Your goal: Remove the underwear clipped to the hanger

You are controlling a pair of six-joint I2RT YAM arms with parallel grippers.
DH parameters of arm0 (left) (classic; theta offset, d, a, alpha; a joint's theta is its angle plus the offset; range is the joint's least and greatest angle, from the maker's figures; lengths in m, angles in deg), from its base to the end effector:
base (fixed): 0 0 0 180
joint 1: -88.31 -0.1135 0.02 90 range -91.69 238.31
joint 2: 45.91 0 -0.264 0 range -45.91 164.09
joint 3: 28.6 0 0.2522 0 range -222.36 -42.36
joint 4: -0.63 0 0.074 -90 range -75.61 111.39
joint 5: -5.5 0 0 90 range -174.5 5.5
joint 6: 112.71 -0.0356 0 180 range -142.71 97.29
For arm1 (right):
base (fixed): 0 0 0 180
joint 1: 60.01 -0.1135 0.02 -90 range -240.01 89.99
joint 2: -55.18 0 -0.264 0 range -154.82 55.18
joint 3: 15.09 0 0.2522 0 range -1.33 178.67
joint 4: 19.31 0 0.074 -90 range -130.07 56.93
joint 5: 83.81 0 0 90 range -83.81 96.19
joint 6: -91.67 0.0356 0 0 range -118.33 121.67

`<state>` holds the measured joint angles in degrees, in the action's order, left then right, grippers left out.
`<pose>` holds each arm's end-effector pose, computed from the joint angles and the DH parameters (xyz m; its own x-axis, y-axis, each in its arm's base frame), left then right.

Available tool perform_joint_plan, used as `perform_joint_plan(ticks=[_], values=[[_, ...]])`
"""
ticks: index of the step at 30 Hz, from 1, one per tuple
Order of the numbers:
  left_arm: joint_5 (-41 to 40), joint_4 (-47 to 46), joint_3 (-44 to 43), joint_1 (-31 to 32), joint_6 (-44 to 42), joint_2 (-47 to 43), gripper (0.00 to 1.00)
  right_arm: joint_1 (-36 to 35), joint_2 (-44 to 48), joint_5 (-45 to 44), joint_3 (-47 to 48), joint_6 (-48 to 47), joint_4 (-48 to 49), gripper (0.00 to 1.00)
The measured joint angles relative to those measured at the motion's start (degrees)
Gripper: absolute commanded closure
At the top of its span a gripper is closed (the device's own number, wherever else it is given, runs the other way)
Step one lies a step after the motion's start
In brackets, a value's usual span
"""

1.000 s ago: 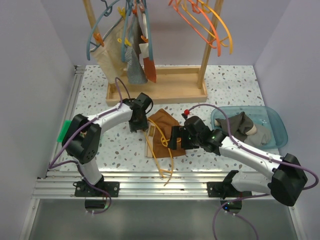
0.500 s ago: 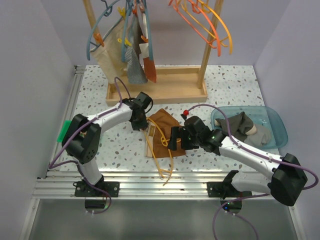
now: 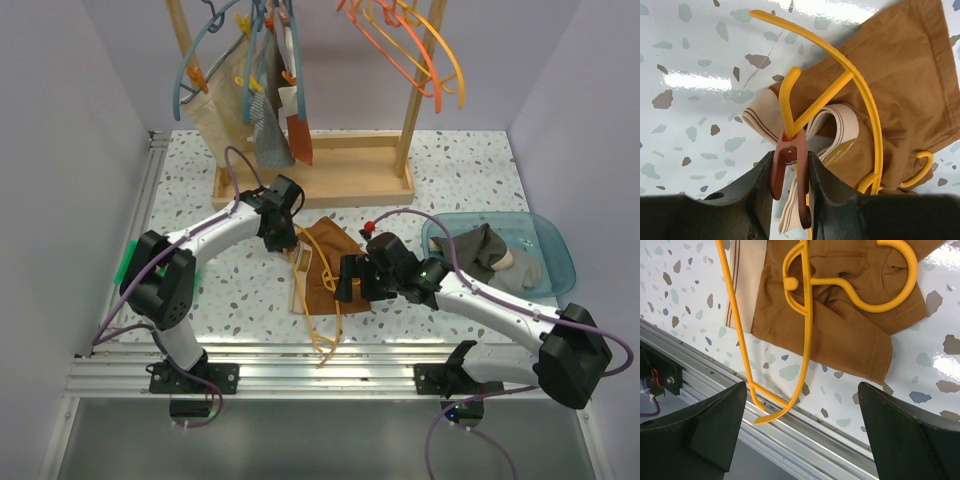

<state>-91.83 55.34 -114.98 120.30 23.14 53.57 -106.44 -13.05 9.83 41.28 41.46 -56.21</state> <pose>0.2996 -0.1818 0.2155 -0.8947 -0.2802 -0.3478 -0.2260 0.9557 -0.1887 0.1645 0.1762 0.2245 -0.8795 0.0022 -0.4760 -0.2461 0.8539 0.4586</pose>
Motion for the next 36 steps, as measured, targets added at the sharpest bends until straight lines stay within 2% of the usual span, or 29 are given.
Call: perform_joint_plan(ticks=[3,6,13,15,16,18,25,36], values=[[0.6,-1.0,1.5,-0.4,0.0,0.2,0.98,0.0,-0.4,0.4,0.0,0.0,0.0,0.04],[1.5,-1.9,2.8,-0.5,0.0,1.3,0.91,0.0,-0.4,0.4,0.0,-0.2,0.0,0.04],[2.2,-2.8,3.0,-0.5,0.0,4.1,0.65,0.0,-0.4,0.4,0.0,-0.2,0.0,0.03],[2.2,-2.7,2.8,-0.6,0.0,4.1,0.63,0.0,-0.4,0.4,0.0,-0.2,0.0,0.03],[2.1,-2.6,2.6,-0.6,0.0,4.1,0.72,0.0,-0.4,0.4,0.0,-0.2,0.0,0.03],[1.9,-2.7,2.1,-0.7,0.3,4.1,1.0,0.0,-0.4,0.4,0.0,-0.3,0.0,0.03],[1.1,-1.4,-0.4,-0.8,-0.3,2.9,1.0,0.1,-0.5,0.5,0.0,-0.4,0.0,0.03],[2.9,0.7,-1.5,-1.7,-2.2,-5.6,1.0,0.5,-2.0,0.7,0.0,-0.7,0.0,0.03]])
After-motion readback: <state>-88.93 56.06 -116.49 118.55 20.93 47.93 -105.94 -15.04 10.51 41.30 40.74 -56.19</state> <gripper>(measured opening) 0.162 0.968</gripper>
